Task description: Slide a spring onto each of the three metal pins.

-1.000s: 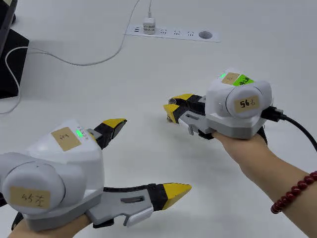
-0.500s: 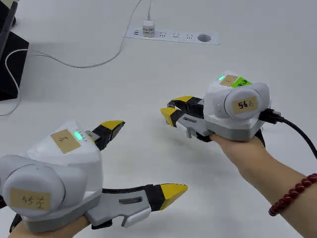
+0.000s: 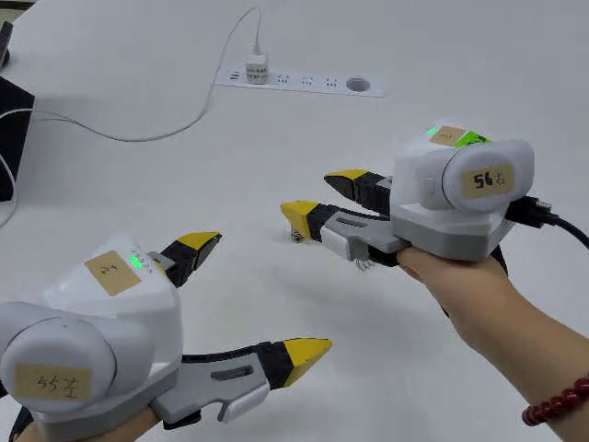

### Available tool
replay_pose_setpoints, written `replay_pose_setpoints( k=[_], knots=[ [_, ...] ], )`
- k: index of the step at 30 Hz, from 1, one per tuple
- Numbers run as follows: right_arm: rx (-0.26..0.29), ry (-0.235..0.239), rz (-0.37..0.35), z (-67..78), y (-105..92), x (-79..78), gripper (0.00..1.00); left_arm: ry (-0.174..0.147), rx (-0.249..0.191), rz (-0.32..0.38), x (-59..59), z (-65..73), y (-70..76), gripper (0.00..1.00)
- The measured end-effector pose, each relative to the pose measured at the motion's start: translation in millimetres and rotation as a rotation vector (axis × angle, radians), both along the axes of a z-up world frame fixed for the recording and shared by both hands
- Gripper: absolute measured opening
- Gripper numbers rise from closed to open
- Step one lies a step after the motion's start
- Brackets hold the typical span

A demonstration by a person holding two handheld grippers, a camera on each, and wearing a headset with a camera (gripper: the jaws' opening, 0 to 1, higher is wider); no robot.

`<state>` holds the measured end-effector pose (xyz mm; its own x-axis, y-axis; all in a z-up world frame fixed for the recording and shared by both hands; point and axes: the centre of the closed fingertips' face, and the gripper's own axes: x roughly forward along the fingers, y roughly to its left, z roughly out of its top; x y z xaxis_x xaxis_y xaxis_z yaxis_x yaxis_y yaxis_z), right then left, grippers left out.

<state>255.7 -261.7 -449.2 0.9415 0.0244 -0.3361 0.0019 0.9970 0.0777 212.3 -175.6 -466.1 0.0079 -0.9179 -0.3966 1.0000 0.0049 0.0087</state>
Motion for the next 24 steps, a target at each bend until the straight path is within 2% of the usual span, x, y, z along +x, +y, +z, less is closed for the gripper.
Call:
replay_pose_setpoints(
  k=[7,13,16,24],
  knots=[
    [0.003,-0.022,-0.03,14.3,-9.1,-20.1,0.42,-0.02,-0.002,-0.021,-2.8,-1.3,-10.5,0.81],
    [-0.015,-0.026,-0.056,19.6,-16.1,-41.8,0.43,-0.035,0.01,-0.037,-3.7,-5.2,-21.0,0.75],
    [-0.022,-0.02,-0.07,18.7,-19.7,-54.1,0.44,-0.05,0.014,-0.053,-5.4,-6.7,-26.1,0.71],
    [-0.024,-0.009,-0.101,13.4,-26.2,-86.0,0.45,-0.062,0.036,-0.085,-7.4,-12.8,-43.5,0.63]
  ],
)
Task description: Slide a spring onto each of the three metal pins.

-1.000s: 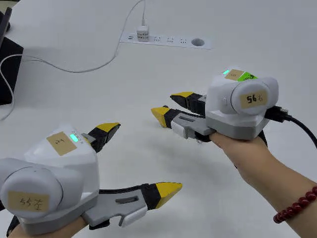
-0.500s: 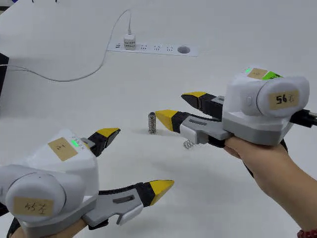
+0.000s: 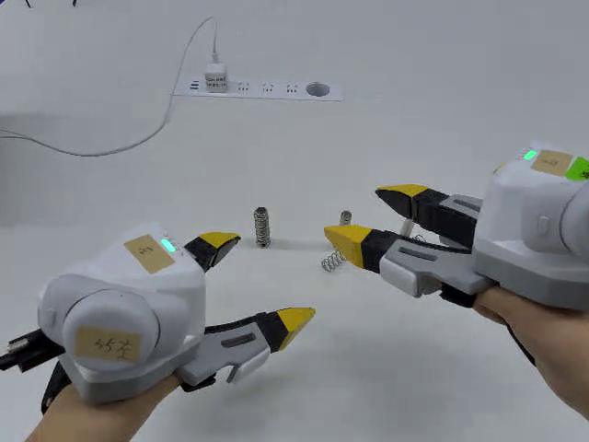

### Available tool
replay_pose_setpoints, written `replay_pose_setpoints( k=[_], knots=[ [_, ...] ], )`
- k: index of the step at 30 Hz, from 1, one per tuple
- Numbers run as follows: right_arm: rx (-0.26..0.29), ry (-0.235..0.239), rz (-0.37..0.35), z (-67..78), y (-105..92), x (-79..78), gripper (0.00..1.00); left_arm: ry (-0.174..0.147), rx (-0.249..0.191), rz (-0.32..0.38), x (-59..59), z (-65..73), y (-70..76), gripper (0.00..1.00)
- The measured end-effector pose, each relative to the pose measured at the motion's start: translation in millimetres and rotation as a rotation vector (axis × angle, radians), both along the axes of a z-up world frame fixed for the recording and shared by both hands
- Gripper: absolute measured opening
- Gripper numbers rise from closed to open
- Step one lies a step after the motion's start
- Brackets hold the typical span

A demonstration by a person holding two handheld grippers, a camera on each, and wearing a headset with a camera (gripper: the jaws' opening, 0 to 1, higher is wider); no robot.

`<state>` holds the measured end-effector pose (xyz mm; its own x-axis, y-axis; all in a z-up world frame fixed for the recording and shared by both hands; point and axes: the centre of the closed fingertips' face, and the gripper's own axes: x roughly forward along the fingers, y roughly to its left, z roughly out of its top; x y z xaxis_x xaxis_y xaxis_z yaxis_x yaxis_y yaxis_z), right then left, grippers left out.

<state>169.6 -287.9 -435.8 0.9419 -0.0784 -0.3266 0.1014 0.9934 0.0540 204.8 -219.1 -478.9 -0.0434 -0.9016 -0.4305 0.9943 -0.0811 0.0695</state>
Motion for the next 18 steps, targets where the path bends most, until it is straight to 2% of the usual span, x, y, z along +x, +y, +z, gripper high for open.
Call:
replay_pose_setpoints(
  k=[4,11,13,18],
  knots=[
    [0.001,0.005,-0.008,-3.0,-2.1,-11.3,0.45,0.021,-0.001,-0.005,-1.5,-1.4,-10.0,0.58],
    [0.013,0.006,-0.029,-6.7,-5.4,-28.5,0.45,0.015,0.031,-0.029,-6.9,-13.8,-22.9,0.52],
    [0.016,0.003,-0.032,-6.9,-5.1,-32.8,0.45,0.004,0.047,-0.036,-7.9,-18.8,-25.8,0.5],
    [0.022,-0.002,-0.032,-8.1,-4.4,-40.6,0.45,0.015,0.059,-0.056,-12.2,-25.2,-34.6,0.45]
  ],
)
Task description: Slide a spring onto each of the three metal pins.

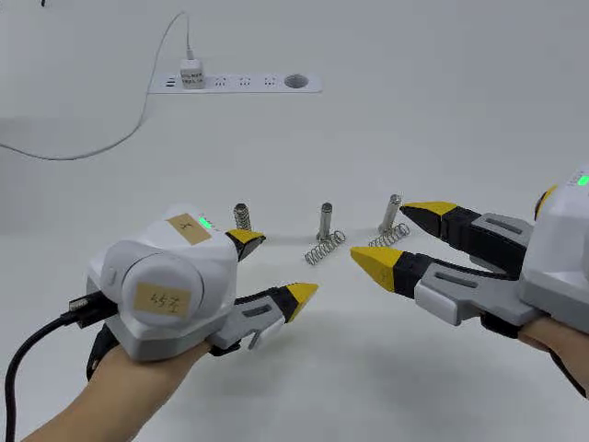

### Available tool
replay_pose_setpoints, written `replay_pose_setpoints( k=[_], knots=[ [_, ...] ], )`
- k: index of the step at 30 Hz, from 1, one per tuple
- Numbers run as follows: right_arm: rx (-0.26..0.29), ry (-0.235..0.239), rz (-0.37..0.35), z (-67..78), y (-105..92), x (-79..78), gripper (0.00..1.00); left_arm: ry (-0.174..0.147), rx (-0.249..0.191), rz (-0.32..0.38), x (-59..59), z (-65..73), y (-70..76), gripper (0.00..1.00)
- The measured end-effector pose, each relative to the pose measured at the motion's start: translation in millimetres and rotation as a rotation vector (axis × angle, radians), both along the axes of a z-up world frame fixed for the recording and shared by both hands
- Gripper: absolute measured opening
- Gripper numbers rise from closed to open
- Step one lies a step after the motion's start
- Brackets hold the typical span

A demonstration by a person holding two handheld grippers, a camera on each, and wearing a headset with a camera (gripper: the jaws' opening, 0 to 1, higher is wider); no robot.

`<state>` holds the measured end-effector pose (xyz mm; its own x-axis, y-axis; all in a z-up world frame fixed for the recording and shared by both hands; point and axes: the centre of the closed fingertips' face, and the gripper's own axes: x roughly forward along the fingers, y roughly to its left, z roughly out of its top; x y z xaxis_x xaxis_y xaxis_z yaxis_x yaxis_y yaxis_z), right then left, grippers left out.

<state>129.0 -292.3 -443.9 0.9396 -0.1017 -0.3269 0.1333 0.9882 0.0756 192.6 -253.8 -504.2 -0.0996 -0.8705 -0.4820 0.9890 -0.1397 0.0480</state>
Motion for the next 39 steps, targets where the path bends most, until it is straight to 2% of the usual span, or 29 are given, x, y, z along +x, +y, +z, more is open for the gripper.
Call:
replay_pose_setpoints(
  k=[6,8,12,20,24,39],
  knots=[
    [-0.001,0.011,-0.005,-3.1,-0.6,-6.1,0.45,0.01,0.01,-0.007,-1.8,-6.0,-11.0,0.4],
    [0.006,0.008,-0.01,-3.1,-1.3,-8.1,0.46,-0.003,0.026,-0.015,-2.1,-10.3,-13.8,0.38],
    [0.012,0.018,-0.021,-6.6,-3.7,-12.4,0.47,0.01,0.031,-0.02,-2.9,-14.4,-20.4,0.35],
    [0.023,0.02,-0.044,-9.4,-8.9,-17.0,0.47,-0.002,0.061,-0.031,-2.8,-24.2,-27.8,0.28],
    [0.026,0.027,-0.053,-12.1,-10.6,-18.4,0.47,0.014,0.062,-0.03,-2.6,-25.9,-31.4,0.25],
    [0.057,0.035,-0.068,-17.2,-10.9,-20.6,0.47,0.016,0.085,-0.056,-6.0,-33.3,-42.9,0.18]
  ],
)
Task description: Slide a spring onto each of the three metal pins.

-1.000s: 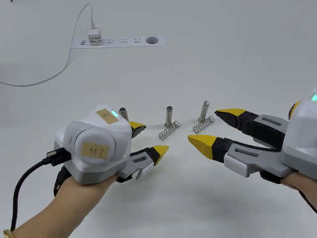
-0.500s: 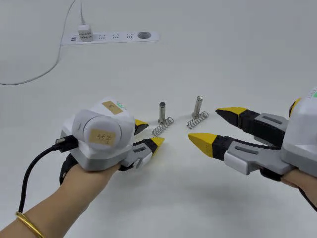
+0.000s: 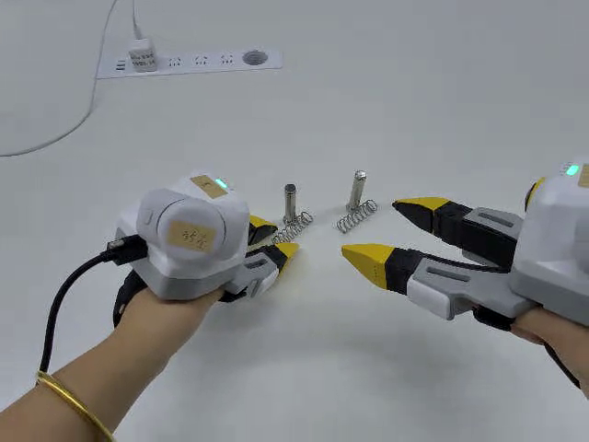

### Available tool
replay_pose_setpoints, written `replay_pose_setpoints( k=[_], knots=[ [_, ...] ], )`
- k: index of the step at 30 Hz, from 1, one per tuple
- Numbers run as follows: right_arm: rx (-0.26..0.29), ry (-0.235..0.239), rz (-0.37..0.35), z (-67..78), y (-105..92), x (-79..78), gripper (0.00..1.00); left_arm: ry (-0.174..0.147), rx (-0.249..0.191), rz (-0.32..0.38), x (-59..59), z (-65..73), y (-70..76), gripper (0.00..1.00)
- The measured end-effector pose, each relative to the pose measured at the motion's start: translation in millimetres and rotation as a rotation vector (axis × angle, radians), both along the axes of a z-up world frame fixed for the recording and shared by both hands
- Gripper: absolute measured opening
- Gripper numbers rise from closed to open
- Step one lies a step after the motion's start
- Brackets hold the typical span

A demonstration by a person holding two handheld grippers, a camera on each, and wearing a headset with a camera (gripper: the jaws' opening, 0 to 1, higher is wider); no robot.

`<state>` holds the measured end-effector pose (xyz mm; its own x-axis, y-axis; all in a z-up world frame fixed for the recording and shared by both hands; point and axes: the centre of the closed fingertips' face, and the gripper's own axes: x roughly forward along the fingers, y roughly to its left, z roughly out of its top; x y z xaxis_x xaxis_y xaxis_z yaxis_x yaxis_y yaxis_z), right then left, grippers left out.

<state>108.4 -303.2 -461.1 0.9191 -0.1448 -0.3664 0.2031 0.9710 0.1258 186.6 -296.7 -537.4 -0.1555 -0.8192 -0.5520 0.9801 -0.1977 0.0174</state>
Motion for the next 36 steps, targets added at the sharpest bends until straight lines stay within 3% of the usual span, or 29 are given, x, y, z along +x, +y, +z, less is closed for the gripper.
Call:
replay_pose_setpoints(
  k=[5,14,18,22,27,31,33,36],
  knots=[
    [0.004,0.008,0.001,-1.8,0.0,-0.7,0.5,-0.004,0.013,-0.006,-0.3,-1.4,-1.5,0.14],
    [0.016,0.025,-0.005,-4.7,-1.4,-2.9,0.54,0.014,0.018,0.003,-1.5,-0.6,-0.3,0.11],
    [0.025,0.029,-0.011,-5.6,-1.8,-4.2,0.56,0.04,0.022,0.017,-0.5,-0.5,1.0,0.1],
    [0.041,0.024,-0.019,-5.1,-2.4,-5.4,0.56,0.037,0.022,0.012,-0.6,1.1,7.1,0.1],
    [0.059,0.014,-0.026,-1.4,-3.8,-5.7,0.56,0.059,-0.01,0.02,0.1,11.1,15.6,0.1],
    [0.102,-0.016,-0.039,5.1,-5.4,-3.4,0.55,0.094,-0.06,0.038,0.5,24.7,20.0,0.1],
    [0.116,-0.033,-0.039,9.0,-5.0,-1.4,0.54,0.132,-0.098,0.049,-1.4,34.9,21.0,0.1],
    [0.151,-0.057,-0.035,14.8,-2.9,2.8,0.53,0.152,-0.136,0.056,-1.8,46.6,24.3,0.1]
  ],
)
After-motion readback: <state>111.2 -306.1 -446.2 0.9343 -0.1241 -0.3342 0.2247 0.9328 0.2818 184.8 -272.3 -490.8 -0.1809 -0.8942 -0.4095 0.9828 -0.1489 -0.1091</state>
